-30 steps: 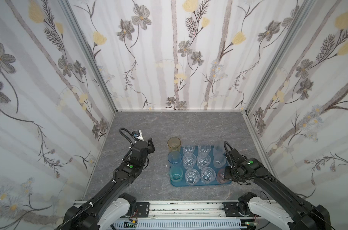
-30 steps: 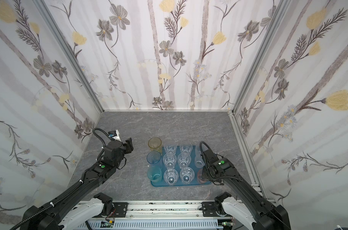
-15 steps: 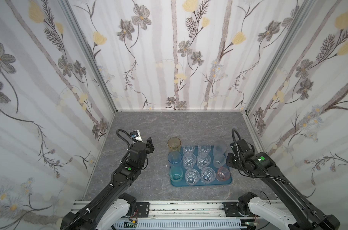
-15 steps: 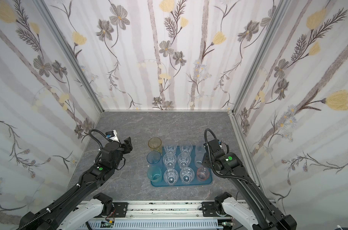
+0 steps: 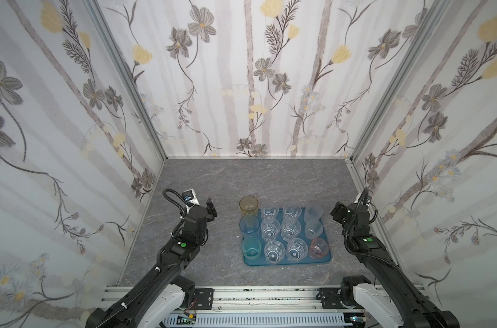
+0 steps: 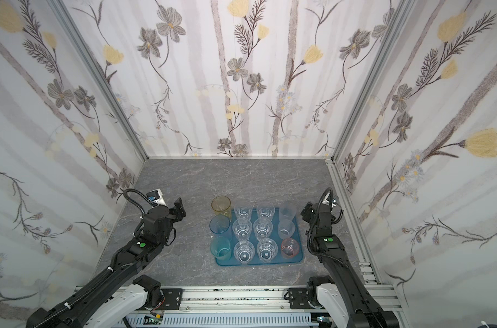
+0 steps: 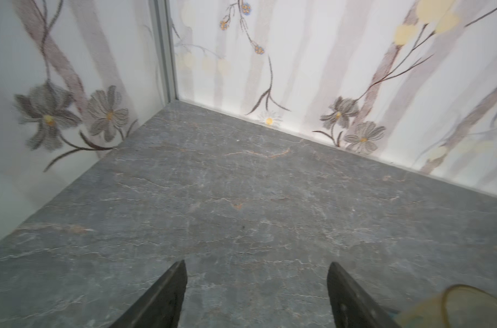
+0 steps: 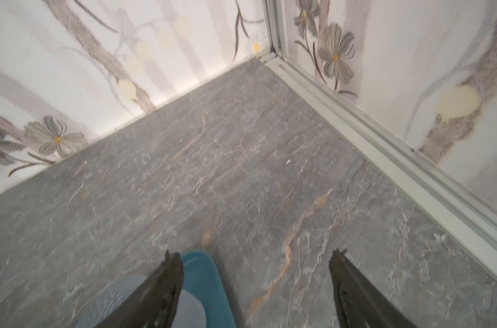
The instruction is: Place the glasses into the tray
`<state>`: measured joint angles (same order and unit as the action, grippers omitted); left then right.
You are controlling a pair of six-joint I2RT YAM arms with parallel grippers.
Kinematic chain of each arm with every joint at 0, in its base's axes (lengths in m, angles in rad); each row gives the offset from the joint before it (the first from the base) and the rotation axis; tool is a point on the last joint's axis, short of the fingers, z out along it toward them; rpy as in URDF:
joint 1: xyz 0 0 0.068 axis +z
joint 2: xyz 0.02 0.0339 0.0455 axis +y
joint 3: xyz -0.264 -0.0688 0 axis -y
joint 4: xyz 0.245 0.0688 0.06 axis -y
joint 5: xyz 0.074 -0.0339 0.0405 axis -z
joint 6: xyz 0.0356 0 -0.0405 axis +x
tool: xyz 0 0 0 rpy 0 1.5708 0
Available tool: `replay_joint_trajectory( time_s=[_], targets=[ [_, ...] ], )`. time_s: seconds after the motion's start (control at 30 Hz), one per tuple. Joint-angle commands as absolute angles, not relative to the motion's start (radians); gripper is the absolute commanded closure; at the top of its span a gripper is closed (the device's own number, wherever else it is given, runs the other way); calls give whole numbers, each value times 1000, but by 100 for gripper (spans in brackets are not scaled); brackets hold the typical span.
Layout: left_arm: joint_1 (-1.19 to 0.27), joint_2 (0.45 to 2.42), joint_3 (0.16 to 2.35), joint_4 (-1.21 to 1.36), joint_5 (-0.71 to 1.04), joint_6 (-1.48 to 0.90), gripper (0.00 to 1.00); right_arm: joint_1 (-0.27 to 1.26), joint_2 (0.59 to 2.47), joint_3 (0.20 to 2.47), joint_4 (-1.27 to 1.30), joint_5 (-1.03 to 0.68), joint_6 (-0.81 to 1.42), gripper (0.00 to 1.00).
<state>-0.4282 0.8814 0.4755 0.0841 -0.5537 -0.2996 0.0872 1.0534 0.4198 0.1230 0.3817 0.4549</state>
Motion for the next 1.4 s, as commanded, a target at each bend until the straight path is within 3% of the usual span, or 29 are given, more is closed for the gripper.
replay_joint_trajectory(
  time_s=[0.0,0.23,0.5,0.77,0.93,1.1,1.37],
  targets=[
    [-427,934,470,171,-733,-175,16,70,1102,370,464,503,383,19],
    [-362,986,284,549,-818,-92,12,40,1228,367,619,506,285,18],
    [-192,1059,206,808,-602,-101,10,-3,1366,354,769,456,281,18],
    [-150,1279,189,1055,-504,-64,8,-39,1379,336,854,391,278,15],
    [-128,1357,206,1151,-469,-59,6,-51,1398,354,851,342,265,0],
    [-102,1421,235,1194,-408,-70,2,-51,1418,291,1039,308,218,0],
    [-94,1533,231,1321,-350,-62,0,-44,1400,281,1026,295,208,0]
  ],
)
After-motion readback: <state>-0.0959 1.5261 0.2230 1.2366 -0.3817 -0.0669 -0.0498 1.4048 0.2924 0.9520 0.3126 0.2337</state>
